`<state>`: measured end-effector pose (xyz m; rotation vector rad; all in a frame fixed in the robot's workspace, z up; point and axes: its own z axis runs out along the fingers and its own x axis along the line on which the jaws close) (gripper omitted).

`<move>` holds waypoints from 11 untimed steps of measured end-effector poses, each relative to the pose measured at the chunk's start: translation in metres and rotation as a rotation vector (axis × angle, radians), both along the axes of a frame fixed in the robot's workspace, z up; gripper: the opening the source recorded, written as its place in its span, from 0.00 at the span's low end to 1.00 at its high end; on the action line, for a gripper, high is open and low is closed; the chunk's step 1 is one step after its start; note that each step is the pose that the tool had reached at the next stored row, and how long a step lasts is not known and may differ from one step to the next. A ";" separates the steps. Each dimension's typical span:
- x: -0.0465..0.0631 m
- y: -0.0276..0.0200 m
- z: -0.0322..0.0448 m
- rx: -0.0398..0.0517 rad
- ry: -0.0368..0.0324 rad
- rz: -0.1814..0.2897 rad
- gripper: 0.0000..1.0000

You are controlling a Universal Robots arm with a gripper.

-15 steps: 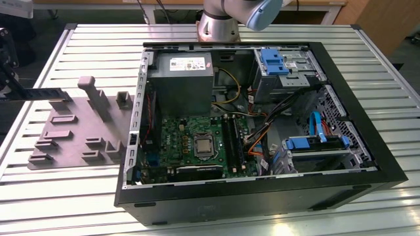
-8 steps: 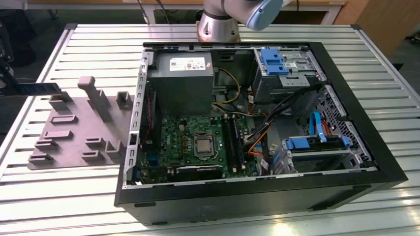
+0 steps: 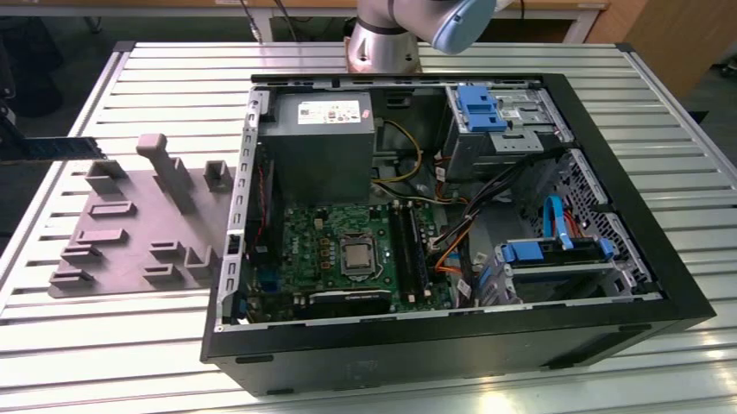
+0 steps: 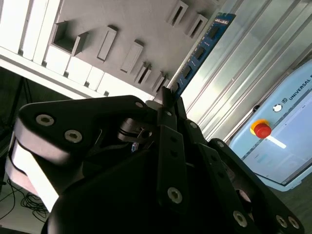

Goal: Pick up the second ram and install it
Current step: 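Pick up the second ram and move it above second insertion slot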

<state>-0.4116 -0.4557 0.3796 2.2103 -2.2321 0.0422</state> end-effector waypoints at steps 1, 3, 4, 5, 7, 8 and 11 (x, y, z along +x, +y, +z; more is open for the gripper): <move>0.000 0.0000 0.0016 0.0000 0.0000 0.000 0.14; 0.000 0.0000 0.0050 0.0000 0.0000 0.000 0.14; 0.000 0.0000 0.0067 0.0000 0.0000 0.000 0.14; 0.000 0.0000 0.0082 0.0000 0.0000 0.000 0.14; 0.000 0.0000 0.0113 0.0000 0.0000 0.000 0.14; 0.000 0.0000 0.0128 0.0000 0.0000 0.000 0.14; 0.000 0.0000 0.0174 0.0000 0.0000 0.000 0.14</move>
